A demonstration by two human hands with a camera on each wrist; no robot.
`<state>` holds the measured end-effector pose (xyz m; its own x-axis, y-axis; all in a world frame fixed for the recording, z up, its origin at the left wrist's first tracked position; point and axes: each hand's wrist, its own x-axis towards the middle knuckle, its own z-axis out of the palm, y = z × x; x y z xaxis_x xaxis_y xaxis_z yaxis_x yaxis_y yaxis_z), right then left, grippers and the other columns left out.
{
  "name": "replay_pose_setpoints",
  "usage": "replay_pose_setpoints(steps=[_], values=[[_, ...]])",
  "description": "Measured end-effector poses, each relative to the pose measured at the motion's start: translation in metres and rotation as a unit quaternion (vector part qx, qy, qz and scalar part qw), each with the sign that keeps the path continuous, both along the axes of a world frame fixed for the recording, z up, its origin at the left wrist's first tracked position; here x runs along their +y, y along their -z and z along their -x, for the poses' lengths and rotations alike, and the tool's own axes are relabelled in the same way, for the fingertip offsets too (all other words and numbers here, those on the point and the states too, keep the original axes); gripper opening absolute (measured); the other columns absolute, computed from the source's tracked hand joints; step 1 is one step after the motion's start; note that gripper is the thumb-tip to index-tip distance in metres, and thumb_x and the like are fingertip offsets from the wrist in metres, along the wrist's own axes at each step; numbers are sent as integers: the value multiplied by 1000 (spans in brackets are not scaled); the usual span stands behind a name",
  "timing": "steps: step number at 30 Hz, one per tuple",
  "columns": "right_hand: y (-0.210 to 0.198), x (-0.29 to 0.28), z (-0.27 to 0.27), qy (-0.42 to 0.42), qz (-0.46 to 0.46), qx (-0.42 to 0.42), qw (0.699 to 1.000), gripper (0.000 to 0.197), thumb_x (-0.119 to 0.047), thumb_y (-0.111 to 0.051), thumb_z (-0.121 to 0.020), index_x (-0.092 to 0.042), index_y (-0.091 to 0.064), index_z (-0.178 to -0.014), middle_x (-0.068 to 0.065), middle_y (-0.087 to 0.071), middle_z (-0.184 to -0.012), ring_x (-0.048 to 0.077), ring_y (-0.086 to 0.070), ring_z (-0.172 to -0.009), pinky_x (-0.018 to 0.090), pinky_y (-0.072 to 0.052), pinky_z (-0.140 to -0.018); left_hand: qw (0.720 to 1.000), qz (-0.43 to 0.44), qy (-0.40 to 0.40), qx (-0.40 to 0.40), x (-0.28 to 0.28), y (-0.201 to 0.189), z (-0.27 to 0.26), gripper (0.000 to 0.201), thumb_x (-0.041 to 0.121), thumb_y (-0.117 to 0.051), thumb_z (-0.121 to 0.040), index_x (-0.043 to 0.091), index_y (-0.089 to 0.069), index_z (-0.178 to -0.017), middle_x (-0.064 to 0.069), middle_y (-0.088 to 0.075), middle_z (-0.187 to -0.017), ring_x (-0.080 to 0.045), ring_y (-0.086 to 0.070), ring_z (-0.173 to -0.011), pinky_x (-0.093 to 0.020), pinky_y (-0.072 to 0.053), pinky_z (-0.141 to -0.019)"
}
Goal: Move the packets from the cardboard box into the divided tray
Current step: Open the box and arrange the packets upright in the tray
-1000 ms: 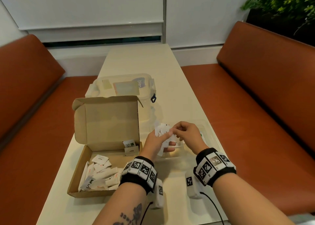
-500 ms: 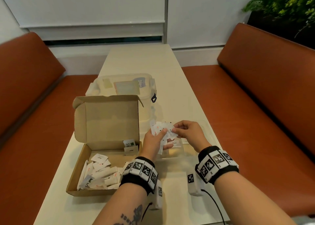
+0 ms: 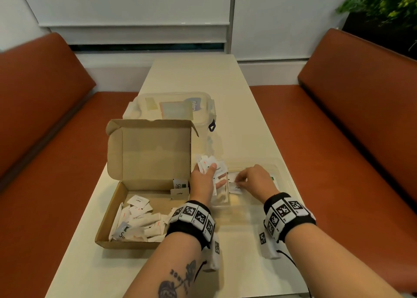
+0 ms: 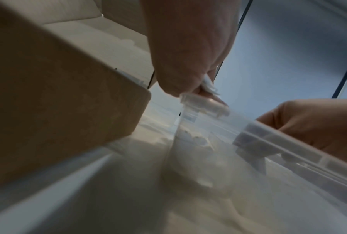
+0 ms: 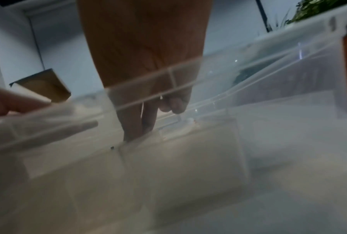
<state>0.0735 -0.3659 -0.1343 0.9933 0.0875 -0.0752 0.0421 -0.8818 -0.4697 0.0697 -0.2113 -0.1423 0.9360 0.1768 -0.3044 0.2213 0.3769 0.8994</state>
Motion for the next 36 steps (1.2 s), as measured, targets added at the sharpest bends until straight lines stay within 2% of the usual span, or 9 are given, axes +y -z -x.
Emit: replay_pose_setpoints(steps=[3, 9, 14, 21, 25, 30, 33, 34, 36], values=[[3, 3, 0, -33, 54, -15, 998, 14, -21, -63, -88, -18, -74, -96, 1, -67, -98, 18, -52, -99, 22, -33, -75, 1000, 2, 2, 3, 1, 2, -1, 27, 10, -59, -93, 3, -56, -119, -17, -65, -105, -32, -67, -91, -25, -56, -50], [7, 6, 6, -21, 26, -41, 999, 9, -13, -66, -82, -14, -68, -90, -4, -49, -85, 14, -47, -83, 22, -31, -67, 1000, 6, 5, 3, 0, 4, -2, 23, 10, -58, -93, 5, -56, -115, -14, -65, -100, -32, -67, -91, -25, -56, -50], [8, 9, 10, -41, 69, -30, 996, 12, -6, -58, -82, -13, -68, -83, 2, -58, -88, 19, -52, -90, 24, -39, -70, 1000, 10, 13, 6, 1, 4, -4, 19, 9, -58, -93, 6, -57, -112, -11, -66, -96, -28, -68, -83, -26, -56, -50], [11, 10, 6, -26, 48, -12, 998, 11, -9, -59, -84, -16, -68, -87, 0, -58, -90, 17, -55, -90, 22, -37, -71, 1000, 1, 24, 13, 0, -2, -2, 21, 7, -56, -94, 8, -56, -115, -18, -64, -106, -36, -66, -92, -30, -58, -53], [7, 9, 7, 45, -96, -43, 993, 10, -21, -61, -89, -14, -67, -93, -1, -64, -85, 12, -55, -77, 23, -40, -69, 999, -6, 52, 7, -6, -11, 3, 19, 7, -58, -93, 10, -56, -111, -15, -65, -104, -28, -68, -82, -32, -59, -56], [-9, 9, 16, 134, -363, -89, 918, 15, -27, -55, -94, -20, -68, -93, -5, -67, -80, 10, -60, -75, 21, -45, -67, 998, -8, 60, -12, -22, -16, 11, 24, 8, -59, -92, 7, -57, -116, -14, -65, -106, -29, -68, -89, -35, -60, -60], [-11, 8, 21, 109, -356, -66, 926, 17, -21, -64, -89, -21, -68, -105, -2, -65, -85, 11, -59, -76, 18, -45, -71, 999, -8, 47, -10, -28, -11, 16, 19, 9, -61, -91, 8, -60, -110, -15, -67, -106, -32, -68, -93, -48, -59, -75], [-9, 7, 21, 106, -346, -60, 930, 19, -17, -66, -86, -20, -68, -106, -1, -64, -84, 12, -58, -76, 18, -45, -71, 999, -5, 45, -7, -29, -9, 17, 19, 11, -60, -92, 8, -60, -111, -17, -67, -107, -35, -68, -94, -48, -59, -74], [-7, 6, 22, 103, -337, -57, 934, 17, -14, -69, -84, -17, -69, -101, -1, -62, -80, 10, -55, -71, 15, -43, -68, 999, 11, 37, -3, -28, -8, 20, 22, 15, -58, -93, 7, -58, -114, -18, -68, -105, -35, -69, -91, -37, -60, -59]])
